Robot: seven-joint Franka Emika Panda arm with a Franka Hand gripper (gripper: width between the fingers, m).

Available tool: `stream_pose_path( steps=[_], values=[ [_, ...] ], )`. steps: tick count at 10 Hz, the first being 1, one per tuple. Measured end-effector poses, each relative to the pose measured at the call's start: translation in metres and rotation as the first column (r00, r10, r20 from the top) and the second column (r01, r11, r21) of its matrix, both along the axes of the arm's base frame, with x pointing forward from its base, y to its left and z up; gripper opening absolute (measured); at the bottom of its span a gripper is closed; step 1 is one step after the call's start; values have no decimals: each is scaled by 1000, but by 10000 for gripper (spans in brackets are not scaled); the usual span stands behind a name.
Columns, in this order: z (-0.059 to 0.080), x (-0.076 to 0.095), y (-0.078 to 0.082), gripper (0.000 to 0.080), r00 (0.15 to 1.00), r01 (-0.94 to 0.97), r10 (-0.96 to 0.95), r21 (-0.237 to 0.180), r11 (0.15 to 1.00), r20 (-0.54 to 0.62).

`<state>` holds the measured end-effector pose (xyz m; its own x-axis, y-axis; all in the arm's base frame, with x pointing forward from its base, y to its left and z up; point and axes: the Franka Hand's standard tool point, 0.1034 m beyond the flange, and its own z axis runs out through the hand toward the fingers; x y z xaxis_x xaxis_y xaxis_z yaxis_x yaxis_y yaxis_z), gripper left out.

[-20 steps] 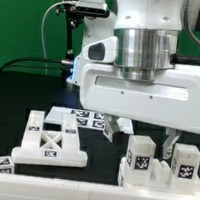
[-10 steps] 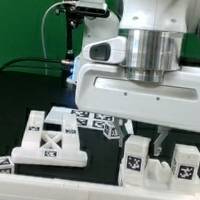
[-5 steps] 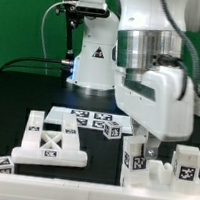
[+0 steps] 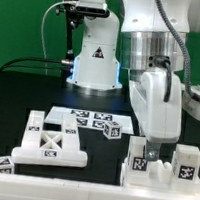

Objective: Assemble chair

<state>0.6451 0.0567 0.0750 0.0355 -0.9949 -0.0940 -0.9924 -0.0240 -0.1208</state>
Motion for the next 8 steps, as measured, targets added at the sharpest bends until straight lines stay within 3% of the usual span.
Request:
stream_pose_path(
  steps=[1,2,3,5,6,8],
  values=[
    [0,1,-3,528,984,-176,177,-30,984,25],
    [0,1,-4,616,929,-367,369,-59,929,36],
    [0,1,-5,616,864,-498,502,-81,863,39],
    [0,1,-6,643,811,-579,584,-99,809,38],
    [0,1,-7,648,745,-659,666,-118,743,31],
    [3,4,-13,649,440,-885,898,-177,431,-13]
  ],
)
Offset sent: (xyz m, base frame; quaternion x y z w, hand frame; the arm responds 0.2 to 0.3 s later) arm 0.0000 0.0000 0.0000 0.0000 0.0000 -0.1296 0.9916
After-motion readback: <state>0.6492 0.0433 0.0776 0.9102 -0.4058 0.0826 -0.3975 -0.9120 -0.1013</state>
